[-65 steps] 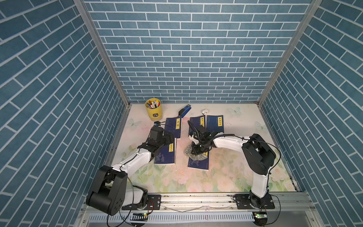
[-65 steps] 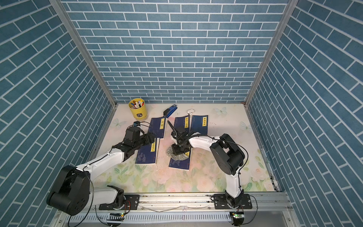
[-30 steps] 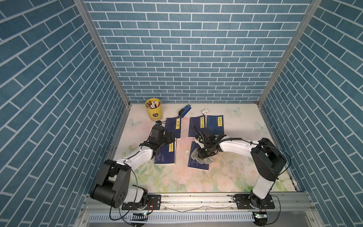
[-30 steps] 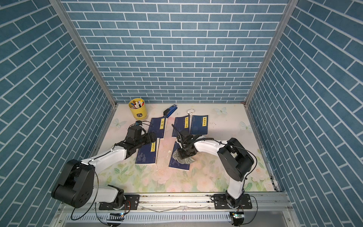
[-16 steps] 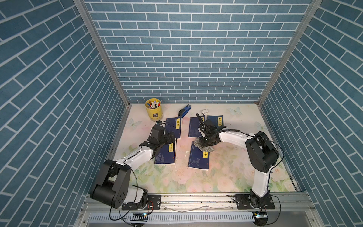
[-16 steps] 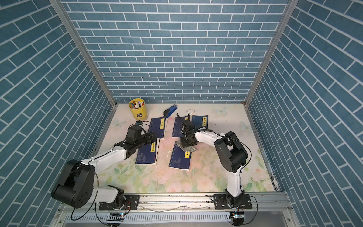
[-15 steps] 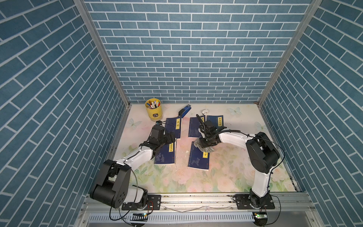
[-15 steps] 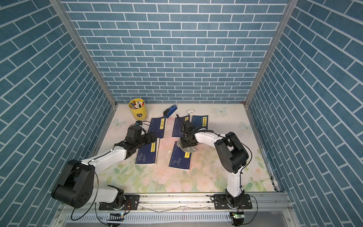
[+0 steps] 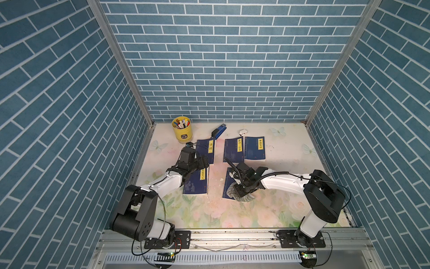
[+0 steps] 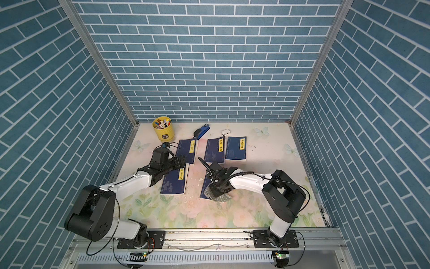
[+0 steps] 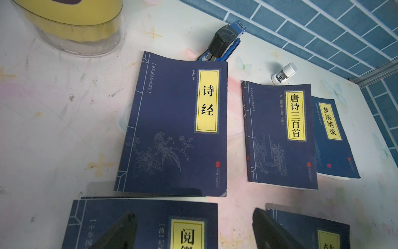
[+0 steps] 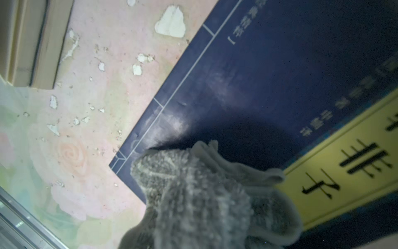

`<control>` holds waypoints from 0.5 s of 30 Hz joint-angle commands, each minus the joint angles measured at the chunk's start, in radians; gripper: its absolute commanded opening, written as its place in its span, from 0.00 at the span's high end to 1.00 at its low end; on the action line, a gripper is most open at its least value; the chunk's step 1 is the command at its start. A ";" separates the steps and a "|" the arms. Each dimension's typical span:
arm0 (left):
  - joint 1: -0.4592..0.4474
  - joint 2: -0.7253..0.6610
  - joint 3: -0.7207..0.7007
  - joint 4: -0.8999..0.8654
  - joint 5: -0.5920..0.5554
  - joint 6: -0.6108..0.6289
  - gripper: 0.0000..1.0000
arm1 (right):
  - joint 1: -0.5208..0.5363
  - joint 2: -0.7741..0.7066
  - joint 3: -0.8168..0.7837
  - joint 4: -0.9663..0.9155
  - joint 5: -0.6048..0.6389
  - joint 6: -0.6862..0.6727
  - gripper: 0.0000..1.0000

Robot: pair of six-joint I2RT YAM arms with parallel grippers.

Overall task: Wipe the cover of the book
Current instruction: Wipe the dirt from the cover of the book.

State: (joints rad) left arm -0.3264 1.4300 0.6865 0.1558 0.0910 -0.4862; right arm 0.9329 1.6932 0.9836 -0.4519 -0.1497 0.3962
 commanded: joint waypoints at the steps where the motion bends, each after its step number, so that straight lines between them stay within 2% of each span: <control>1: 0.006 -0.013 0.010 0.013 0.003 0.000 0.11 | -0.035 0.058 -0.028 -0.099 0.043 0.013 0.87; 9: 0.007 -0.059 -0.010 -0.009 -0.008 0.006 0.11 | -0.226 0.169 0.105 -0.080 0.055 -0.052 0.87; 15: 0.007 -0.073 -0.025 -0.012 -0.007 0.003 0.11 | -0.251 0.270 0.262 -0.100 0.067 -0.109 0.87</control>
State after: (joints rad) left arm -0.3264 1.3682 0.6815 0.1528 0.0906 -0.4858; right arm 0.6838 1.8797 1.2209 -0.4698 -0.1452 0.3546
